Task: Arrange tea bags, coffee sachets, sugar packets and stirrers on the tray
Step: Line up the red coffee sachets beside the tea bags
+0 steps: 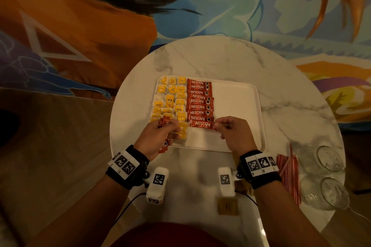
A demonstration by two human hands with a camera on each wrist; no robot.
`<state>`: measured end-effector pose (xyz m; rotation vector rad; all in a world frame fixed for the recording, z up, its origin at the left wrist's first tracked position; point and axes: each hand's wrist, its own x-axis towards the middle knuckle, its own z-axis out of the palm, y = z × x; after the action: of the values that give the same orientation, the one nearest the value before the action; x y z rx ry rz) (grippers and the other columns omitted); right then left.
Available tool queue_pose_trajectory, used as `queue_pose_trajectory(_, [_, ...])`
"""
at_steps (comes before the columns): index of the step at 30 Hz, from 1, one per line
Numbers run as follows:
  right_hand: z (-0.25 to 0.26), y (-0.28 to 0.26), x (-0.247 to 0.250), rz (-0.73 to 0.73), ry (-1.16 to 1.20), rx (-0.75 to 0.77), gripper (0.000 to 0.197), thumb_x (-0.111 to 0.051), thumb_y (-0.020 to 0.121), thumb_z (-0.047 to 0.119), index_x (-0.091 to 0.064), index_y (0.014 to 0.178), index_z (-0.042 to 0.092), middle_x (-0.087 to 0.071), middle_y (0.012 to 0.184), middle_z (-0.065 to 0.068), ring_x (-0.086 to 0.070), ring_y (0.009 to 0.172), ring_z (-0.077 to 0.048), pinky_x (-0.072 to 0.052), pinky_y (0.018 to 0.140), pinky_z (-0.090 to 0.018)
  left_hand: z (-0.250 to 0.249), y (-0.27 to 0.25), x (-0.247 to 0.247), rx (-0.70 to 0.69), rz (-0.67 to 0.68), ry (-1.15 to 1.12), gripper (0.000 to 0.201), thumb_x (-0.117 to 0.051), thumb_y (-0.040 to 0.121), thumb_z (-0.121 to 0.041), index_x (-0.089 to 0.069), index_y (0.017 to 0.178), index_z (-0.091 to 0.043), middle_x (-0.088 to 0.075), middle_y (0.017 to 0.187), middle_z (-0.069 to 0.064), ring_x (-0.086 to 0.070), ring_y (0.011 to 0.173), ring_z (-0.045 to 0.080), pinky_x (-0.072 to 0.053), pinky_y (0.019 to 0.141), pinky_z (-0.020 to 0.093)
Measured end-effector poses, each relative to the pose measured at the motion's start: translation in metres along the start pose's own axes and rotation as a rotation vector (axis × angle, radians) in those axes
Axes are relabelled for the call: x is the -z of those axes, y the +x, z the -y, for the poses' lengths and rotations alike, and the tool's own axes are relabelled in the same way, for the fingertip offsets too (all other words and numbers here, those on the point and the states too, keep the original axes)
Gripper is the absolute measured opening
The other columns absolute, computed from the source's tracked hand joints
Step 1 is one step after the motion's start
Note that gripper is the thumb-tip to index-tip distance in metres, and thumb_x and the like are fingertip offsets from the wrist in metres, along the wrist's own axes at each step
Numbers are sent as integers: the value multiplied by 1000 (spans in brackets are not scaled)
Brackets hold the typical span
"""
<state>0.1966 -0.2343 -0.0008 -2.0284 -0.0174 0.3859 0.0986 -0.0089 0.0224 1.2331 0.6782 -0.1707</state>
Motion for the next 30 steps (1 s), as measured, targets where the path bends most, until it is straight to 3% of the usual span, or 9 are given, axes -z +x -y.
queue_pose_trajectory(3, [-5,5,1,-27,-50,-22,4,-74,89,16,-74,91,19,-75,81,2,-58,56,-7,-47,56,-15,1,0,1,25,6,-52,14,-66,95,-17,-73,105,-10,-74,88,7,-71,76,19,-50,60,27])
queue_pose_trajectory(7, [-5,12,-6,-2,-163,-13,8,-77,87,24,-71,85,29,-72,80,10,-63,67,-6,-53,70,-26,3,1,3,69,14,-153,22,-58,95,-2,-68,115,-2,-74,98,15,-71,80,24,-53,68,31])
queue_pose_trajectory(11, [-4,16,-13,-12,-257,-2,12,-77,87,29,-73,95,21,-71,83,10,-65,77,-3,-49,72,-20,3,-2,3,86,89,-182,34,-44,92,14,-64,117,3,-72,111,21,-71,89,31,-58,80,39])
queue_pose_trajectory(15, [-5,20,-18,-52,-305,-6,18,-77,86,33,-73,96,19,-75,91,3,-67,82,-9,-55,79,-29,5,-4,6,55,170,-50,28,-49,97,10,-69,114,2,-70,118,25,-68,102,37,-51,98,55])
queue_pose_trajectory(18, [-4,22,-21,-60,-346,-14,19,-77,84,37,-72,94,21,-74,93,4,-68,85,-12,-57,81,-36,5,-5,6,53,217,-21,29,-48,101,4,-63,125,1,-71,120,19,-67,105,38,-51,96,55])
queue_pose_trajectory(23, [4,17,-19,-93,-418,-31,27,-70,89,45,-63,102,23,-65,89,8,-64,84,-14,-51,74,-31,2,-8,3,61,247,10,25,-47,105,-11,-60,127,-8,-72,119,13,-71,102,35,-60,80,46])
queue_pose_trajectory(27, [15,7,-20,31,-206,73,16,-70,91,37,-71,97,22,-72,89,9,-65,78,-3,-48,68,-21,3,-8,-1,73,214,21,23,-54,103,-16,-61,123,-6,-74,111,14,-72,92,32,-60,69,38])
queue_pose_trajectory(30, [26,-5,-23,180,17,120,9,-70,93,30,-74,90,22,-71,80,10,-61,65,3,-48,65,-22,5,-5,-3,65,164,86,24,-62,98,-21,-67,115,-5,-74,103,14,-72,81,25,-59,65,33])
